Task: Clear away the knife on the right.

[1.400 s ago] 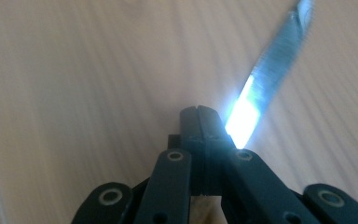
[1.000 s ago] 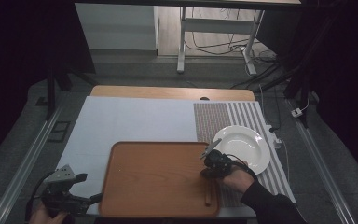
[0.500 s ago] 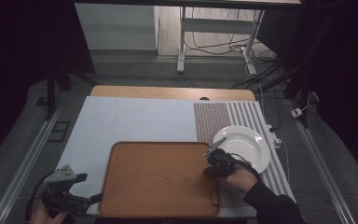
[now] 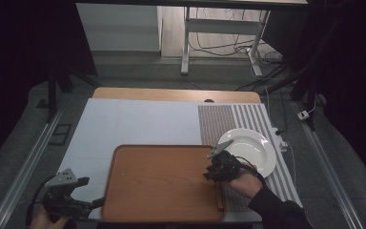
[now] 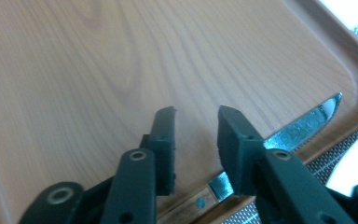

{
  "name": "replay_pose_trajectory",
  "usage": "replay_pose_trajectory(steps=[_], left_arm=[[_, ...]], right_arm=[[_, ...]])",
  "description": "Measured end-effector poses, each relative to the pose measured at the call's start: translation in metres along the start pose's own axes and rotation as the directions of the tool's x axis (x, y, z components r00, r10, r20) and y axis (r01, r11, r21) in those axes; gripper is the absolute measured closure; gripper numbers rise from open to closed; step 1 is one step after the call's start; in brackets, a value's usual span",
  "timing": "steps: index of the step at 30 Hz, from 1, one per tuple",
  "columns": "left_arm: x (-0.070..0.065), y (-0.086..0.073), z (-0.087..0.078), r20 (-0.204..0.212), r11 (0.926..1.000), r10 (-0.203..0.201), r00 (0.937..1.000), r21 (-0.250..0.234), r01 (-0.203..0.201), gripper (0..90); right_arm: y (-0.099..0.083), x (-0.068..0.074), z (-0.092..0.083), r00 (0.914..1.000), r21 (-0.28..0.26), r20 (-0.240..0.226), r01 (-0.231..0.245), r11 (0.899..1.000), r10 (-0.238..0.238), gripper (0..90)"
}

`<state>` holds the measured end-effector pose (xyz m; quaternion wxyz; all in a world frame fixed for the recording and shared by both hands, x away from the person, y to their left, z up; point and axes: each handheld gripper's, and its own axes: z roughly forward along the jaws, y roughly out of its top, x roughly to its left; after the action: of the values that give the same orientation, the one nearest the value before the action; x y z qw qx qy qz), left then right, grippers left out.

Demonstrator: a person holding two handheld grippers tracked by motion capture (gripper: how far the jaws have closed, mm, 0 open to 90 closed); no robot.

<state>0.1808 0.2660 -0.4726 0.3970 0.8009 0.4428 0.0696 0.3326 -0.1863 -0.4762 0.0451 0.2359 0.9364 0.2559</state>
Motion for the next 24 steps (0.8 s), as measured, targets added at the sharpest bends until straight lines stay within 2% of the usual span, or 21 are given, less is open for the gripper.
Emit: replay_pose_trajectory(steps=[6,11,16,19,24], left_arm=[[0.0,0.0,0.0,0.001,1.0,0.0,1.0,0.0,0.0,2.7],[0.0,0.0,0.0,0.002,1.0,-0.001,1.0,-0.001,0.001,2.7],[0.0,0.0,0.0,0.002,1.0,-0.002,1.0,-0.002,0.002,2.7],[0.0,0.0,0.0,0.002,1.0,-0.001,1.0,-0.001,0.001,2.7],[0.0,0.0,0.0,0.002,1.0,-0.001,1.0,-0.001,0.001,2.7]], right_arm=[[0.001,0.004,-0.006,1.0,-0.033,0.004,-0.005,0.999,0.005,54.7],[0.002,0.006,-0.011,0.9994,-0.064,0.012,-0.032,0.997,0.032,42.4],[0.0,0.007,-0.019,0.9976,-0.117,0.034,-0.057,0.992,0.061,28.3],[-0.002,0.008,-0.023,0.9967,-0.139,0.049,-0.058,0.989,0.065,21.9],[-0.009,0.01,-0.034,0.9935,-0.177,0.054,-0.089,0.98,0.1,13.0]])
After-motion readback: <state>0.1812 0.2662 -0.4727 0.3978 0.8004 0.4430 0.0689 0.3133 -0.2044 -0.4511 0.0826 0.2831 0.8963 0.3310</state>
